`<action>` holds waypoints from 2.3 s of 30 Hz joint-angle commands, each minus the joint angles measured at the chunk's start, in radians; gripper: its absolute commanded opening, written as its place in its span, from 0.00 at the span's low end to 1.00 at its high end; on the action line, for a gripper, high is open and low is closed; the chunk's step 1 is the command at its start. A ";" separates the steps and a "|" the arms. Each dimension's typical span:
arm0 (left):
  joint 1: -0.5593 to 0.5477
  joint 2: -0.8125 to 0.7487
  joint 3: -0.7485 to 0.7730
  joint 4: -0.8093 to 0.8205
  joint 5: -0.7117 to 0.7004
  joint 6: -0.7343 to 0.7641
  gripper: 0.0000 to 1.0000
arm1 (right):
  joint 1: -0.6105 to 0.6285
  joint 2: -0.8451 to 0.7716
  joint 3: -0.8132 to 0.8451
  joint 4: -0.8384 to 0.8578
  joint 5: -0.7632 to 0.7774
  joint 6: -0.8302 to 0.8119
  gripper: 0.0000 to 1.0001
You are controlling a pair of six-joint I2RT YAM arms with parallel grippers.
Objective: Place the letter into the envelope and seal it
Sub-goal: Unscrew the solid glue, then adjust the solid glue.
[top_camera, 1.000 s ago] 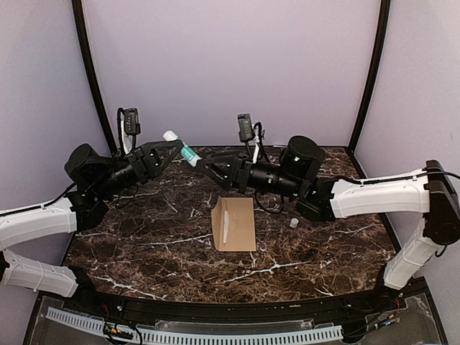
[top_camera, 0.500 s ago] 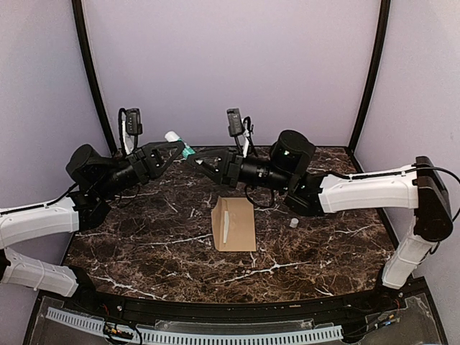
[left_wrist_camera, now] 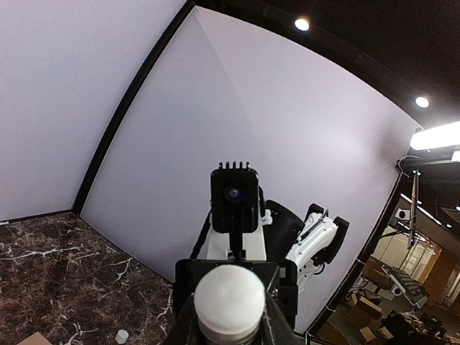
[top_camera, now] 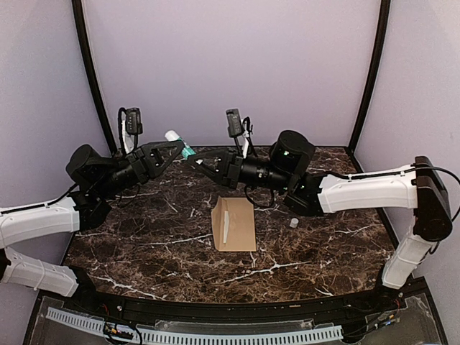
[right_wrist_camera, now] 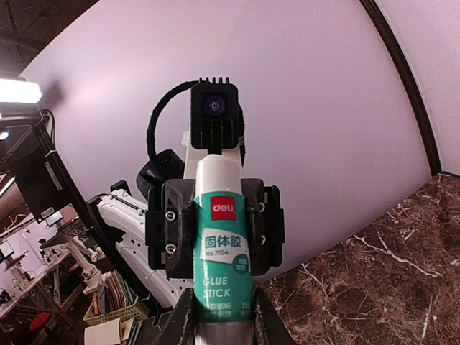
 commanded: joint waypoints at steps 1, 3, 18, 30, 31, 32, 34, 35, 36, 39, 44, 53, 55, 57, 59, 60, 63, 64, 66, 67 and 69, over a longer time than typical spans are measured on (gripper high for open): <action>0.006 -0.003 -0.007 -0.018 0.001 0.044 0.10 | 0.002 -0.027 -0.004 0.030 0.046 0.002 0.00; 0.006 -0.006 -0.004 -0.034 0.003 0.045 0.38 | 0.000 -0.042 -0.017 0.024 0.061 -0.012 0.00; 0.080 -0.119 0.090 -0.515 0.001 0.266 0.99 | -0.063 -0.228 0.001 -0.525 0.157 -0.257 0.00; 0.102 -0.010 0.425 -1.015 0.192 0.778 0.99 | -0.072 -0.245 0.150 -1.128 -0.049 -0.406 0.00; 0.102 0.012 0.458 -1.060 0.224 0.822 0.98 | -0.073 -0.238 0.161 -1.152 -0.072 -0.410 0.00; 0.101 0.020 0.467 -1.066 0.241 0.827 0.96 | -0.072 -0.229 0.169 -1.173 -0.100 -0.413 0.00; 0.101 0.037 0.473 -1.053 0.345 0.820 0.92 | -0.072 -0.211 0.183 -1.202 -0.161 -0.417 0.00; 0.101 0.048 0.470 -1.036 0.367 0.805 0.88 | -0.073 -0.203 0.188 -1.211 -0.190 -0.418 0.00; 0.100 0.055 0.470 -1.031 0.405 0.799 0.86 | -0.072 -0.196 0.193 -1.218 -0.215 -0.419 0.00; 0.093 0.111 0.510 -1.089 0.479 0.800 0.79 | -0.072 -0.185 0.212 -1.243 -0.248 -0.431 0.00; 0.038 0.186 0.562 -1.235 0.528 0.854 0.76 | -0.072 -0.181 0.233 -1.252 -0.288 -0.440 0.00; -0.033 0.284 0.639 -1.395 0.552 0.936 0.62 | -0.072 -0.174 0.240 -1.245 -0.330 -0.450 0.00; -0.043 0.297 0.646 -1.412 0.564 0.943 0.58 | -0.072 -0.173 0.239 -1.242 -0.337 -0.450 0.00; -0.050 0.308 0.650 -1.424 0.572 0.946 0.53 | -0.073 -0.173 0.239 -1.243 -0.338 -0.451 0.00; -0.057 0.319 0.656 -1.440 0.575 0.954 0.53 | -0.072 -0.175 0.237 -1.242 -0.338 -0.450 0.00; -0.063 0.327 0.663 -1.458 0.575 0.962 0.53 | -0.072 -0.175 0.239 -1.243 -0.336 -0.451 0.00; -0.070 0.340 0.672 -1.479 0.590 0.970 0.55 | -0.072 -0.177 0.239 -1.249 -0.325 -0.455 0.00; -0.071 0.343 0.674 -1.482 0.591 0.971 0.57 | -0.073 -0.177 0.239 -1.251 -0.317 -0.456 0.00; -0.074 0.346 0.679 -1.491 0.590 0.975 0.59 | -0.073 -0.177 0.237 -1.257 -0.300 -0.458 0.00; -0.075 0.346 0.679 -1.493 0.585 0.975 0.58 | -0.073 -0.177 0.237 -1.256 -0.290 -0.458 0.00; -0.077 0.347 0.680 -1.497 0.581 0.977 0.55 | -0.073 -0.179 0.237 -1.254 -0.279 -0.458 0.00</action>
